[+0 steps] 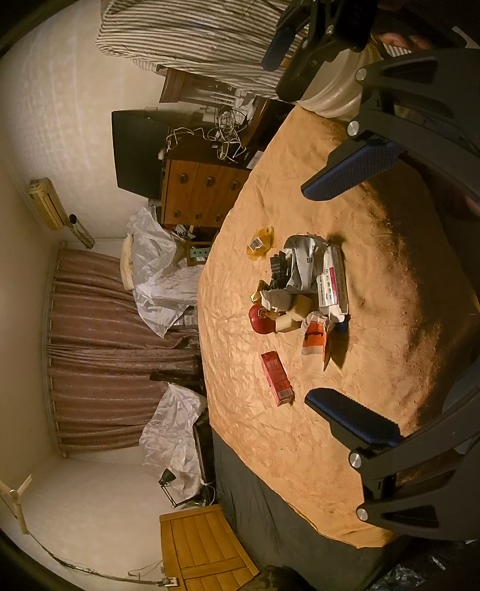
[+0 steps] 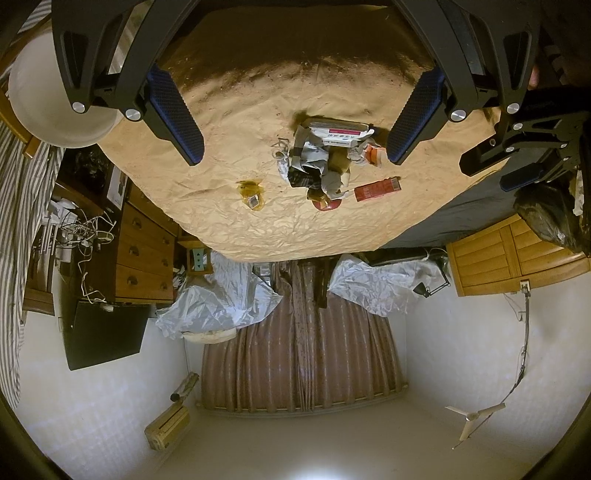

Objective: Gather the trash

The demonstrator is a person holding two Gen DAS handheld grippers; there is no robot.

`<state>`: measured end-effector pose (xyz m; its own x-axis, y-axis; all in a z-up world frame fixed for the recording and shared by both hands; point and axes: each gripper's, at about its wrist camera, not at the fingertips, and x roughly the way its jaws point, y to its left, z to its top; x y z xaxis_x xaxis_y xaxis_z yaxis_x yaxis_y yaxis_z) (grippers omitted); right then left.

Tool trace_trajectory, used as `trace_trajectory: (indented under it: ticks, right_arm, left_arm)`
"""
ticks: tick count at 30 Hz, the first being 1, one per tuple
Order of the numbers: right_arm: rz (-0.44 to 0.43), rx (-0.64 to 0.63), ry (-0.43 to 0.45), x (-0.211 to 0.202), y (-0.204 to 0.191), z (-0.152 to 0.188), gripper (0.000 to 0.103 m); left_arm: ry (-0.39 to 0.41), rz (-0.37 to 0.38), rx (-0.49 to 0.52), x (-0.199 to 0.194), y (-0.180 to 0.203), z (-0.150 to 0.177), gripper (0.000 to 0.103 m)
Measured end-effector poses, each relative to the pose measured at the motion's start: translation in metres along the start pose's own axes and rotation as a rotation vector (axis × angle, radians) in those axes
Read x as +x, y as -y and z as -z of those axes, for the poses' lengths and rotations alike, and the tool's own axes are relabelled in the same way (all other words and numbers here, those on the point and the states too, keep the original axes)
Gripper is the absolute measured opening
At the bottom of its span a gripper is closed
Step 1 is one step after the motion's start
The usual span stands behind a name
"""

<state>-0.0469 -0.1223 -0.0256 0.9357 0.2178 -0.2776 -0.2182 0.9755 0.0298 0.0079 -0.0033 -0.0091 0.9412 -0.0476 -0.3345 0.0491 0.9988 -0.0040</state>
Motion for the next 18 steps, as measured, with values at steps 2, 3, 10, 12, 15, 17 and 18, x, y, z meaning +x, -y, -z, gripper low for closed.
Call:
trace_trajectory:
  ticks: [2, 3, 10, 12, 15, 17, 18]
  right_arm:
    - [0.0, 0.001, 0.0, 0.0001, -0.0001, 0.0001, 0.099]
    - [0.0, 0.0, 0.0, 0.0, -0.0001, 0.0001, 0.099]
    - [-0.002, 0.0, -0.003, 0.0007, -0.0011, 0.002, 0.099]
    - [-0.002, 0.001, -0.004, 0.0007, -0.0013, 0.0025, 0.099]
    - [-0.001, 0.001, -0.002, 0.0013, -0.0008, 0.0022, 0.099]
    - [-0.002, 0.0, -0.004, 0.0011, -0.0008, 0.002, 0.099]
    - [-0.002, 0.0, -0.003, 0.0012, -0.0007, 0.002, 0.099]
  left_arm:
    - [0.002, -0.002, 0.0, -0.0001, -0.0003, -0.0003, 0.098]
    - [0.001, -0.002, 0.0, 0.0, -0.0003, -0.0006, 0.098]
    - [-0.013, 0.002, -0.005, 0.0023, -0.0031, 0.0061, 0.098]
    - [-0.018, 0.003, -0.005, 0.004, -0.0047, 0.0059, 0.098]
    - [-0.021, 0.003, -0.002, 0.0032, -0.0047, 0.0058, 0.098]
    - [-0.021, 0.004, -0.003, 0.0029, -0.005, 0.0061, 0.098]
    - [-0.021, 0.003, -0.003, 0.0033, -0.0045, 0.0054, 0.098]
